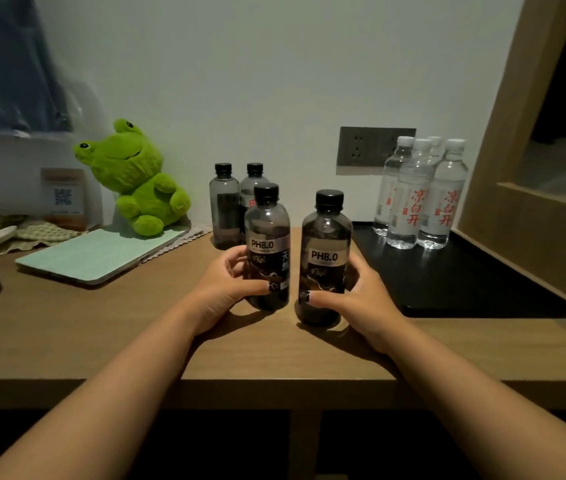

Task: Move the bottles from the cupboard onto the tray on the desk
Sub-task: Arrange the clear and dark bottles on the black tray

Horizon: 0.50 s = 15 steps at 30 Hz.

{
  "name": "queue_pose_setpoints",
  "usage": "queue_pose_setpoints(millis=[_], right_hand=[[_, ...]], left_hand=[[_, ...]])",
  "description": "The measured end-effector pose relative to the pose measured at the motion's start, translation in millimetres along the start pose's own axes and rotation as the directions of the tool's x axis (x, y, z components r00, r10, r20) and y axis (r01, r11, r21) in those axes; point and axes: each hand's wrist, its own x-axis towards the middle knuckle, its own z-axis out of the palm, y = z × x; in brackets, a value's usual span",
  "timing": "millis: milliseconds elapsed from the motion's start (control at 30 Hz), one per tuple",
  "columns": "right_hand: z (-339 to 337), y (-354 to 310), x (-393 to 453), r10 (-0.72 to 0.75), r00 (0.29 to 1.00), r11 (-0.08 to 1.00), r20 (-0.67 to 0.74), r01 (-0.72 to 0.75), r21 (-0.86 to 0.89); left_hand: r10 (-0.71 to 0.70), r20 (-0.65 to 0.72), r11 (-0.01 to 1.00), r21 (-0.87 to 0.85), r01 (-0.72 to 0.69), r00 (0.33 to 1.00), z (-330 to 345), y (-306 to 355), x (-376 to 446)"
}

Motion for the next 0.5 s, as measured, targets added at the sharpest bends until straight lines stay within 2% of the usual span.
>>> queue_pose_setpoints(millis=[133,300,400,500], right_hand=[[-13.2,2.3,-8.6,0.008,0.995,0.999,-0.098,-0.005,0.036],[-37.9,-2.8,-12.2,-0.021,0.976,0.990,-0.218,0.051,0.132],[-61.7,-5.0,-11.1,-0.038,0.965,0.988,-0.260,0.075,0.132],[-85.1,-7.2,-3.3,-0.049,0.947,0.994,-0.317,0.078,0.079]], left_hand=[[0.017,-0.071,0.996,0.085,-0.011,0.997,14.8,1.0,1.7],[0.075,-0.068,0.977,0.204,-0.060,0.995,48.0,3.8,7.0],[0.204,-0.107,0.899,0.414,-0.143,0.973,78.8,2.2,9.3],[0.270,-0.114,0.842,0.509,-0.177,0.956,103.1,1.2,15.0]])
